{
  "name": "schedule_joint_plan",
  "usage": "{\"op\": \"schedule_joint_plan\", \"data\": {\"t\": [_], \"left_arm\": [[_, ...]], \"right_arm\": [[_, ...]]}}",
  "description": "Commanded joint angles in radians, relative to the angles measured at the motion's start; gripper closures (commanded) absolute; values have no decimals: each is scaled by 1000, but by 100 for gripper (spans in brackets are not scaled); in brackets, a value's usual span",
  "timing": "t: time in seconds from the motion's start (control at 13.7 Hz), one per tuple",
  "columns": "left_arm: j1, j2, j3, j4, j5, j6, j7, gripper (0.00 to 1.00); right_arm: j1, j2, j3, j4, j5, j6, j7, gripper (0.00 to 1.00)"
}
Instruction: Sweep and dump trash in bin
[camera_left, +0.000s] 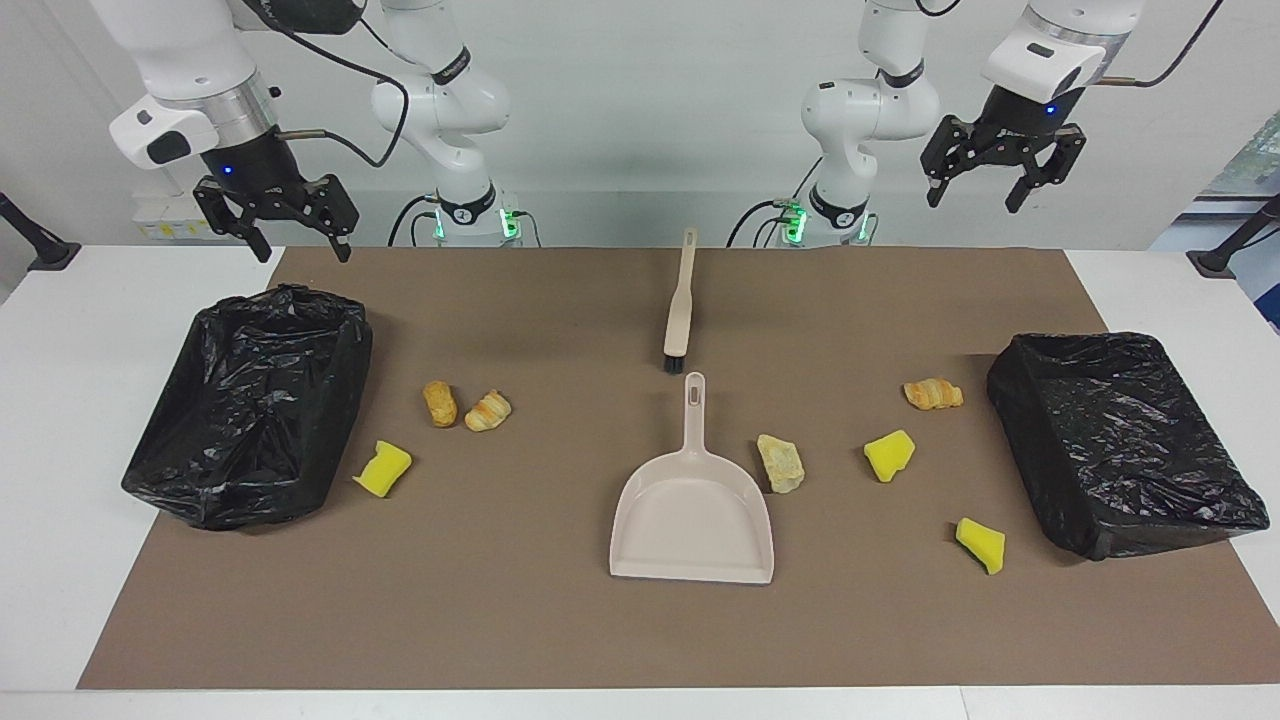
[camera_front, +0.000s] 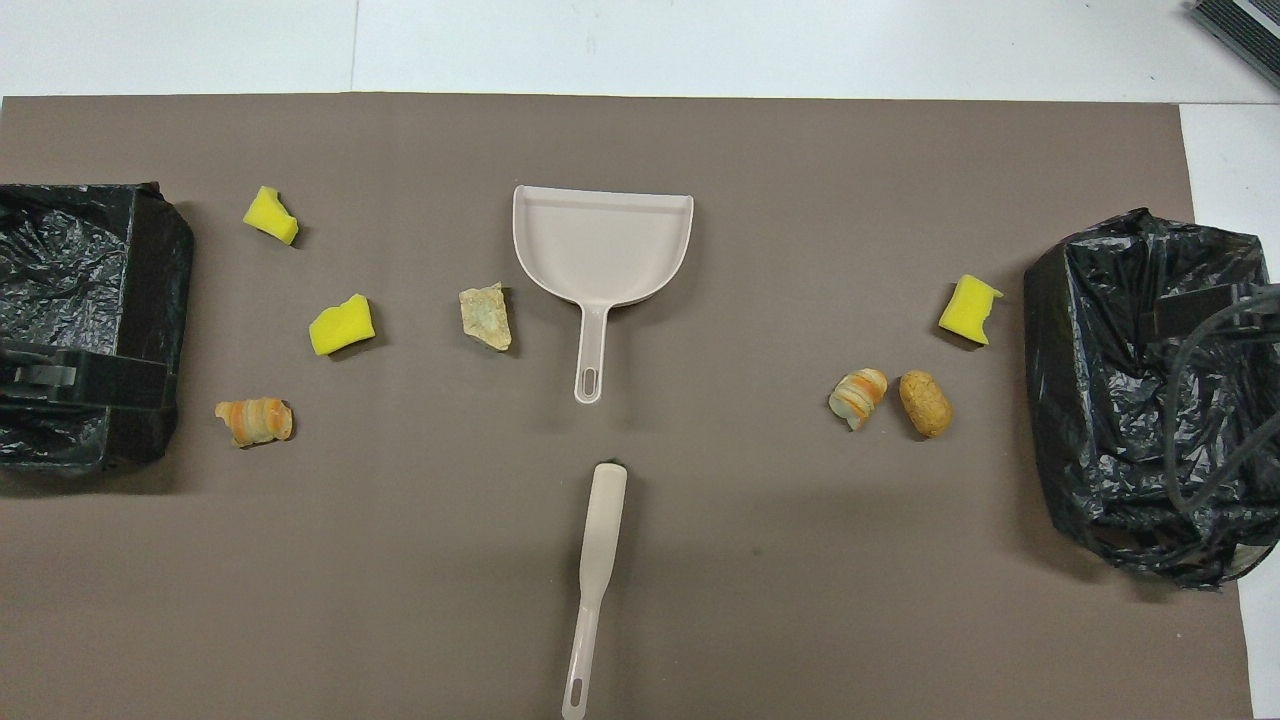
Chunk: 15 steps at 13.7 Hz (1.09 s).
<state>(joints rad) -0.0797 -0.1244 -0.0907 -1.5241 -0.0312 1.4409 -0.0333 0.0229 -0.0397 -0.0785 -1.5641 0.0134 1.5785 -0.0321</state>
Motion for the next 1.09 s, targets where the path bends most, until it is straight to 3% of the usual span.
{"op": "schedule_joint_plan", "data": {"t": [0.0,0.44,0.66,1.02], "left_arm": [[6,-4,-1,13,14,-22,1,0],[80,52,6,70,5,-31,9,0],[83,42,-3,67,7,-13,9,0],[72,19,-9,38,4,-23,-3,0]], "right_arm": [[-5,-6,11,10,-18,-9,12,0],[-15,-9,5,9,-18,-12,15,0],[-12,-35,6,-7,-10,-20,1,0],[115,30,9,-21,5,34,177,0]]}}
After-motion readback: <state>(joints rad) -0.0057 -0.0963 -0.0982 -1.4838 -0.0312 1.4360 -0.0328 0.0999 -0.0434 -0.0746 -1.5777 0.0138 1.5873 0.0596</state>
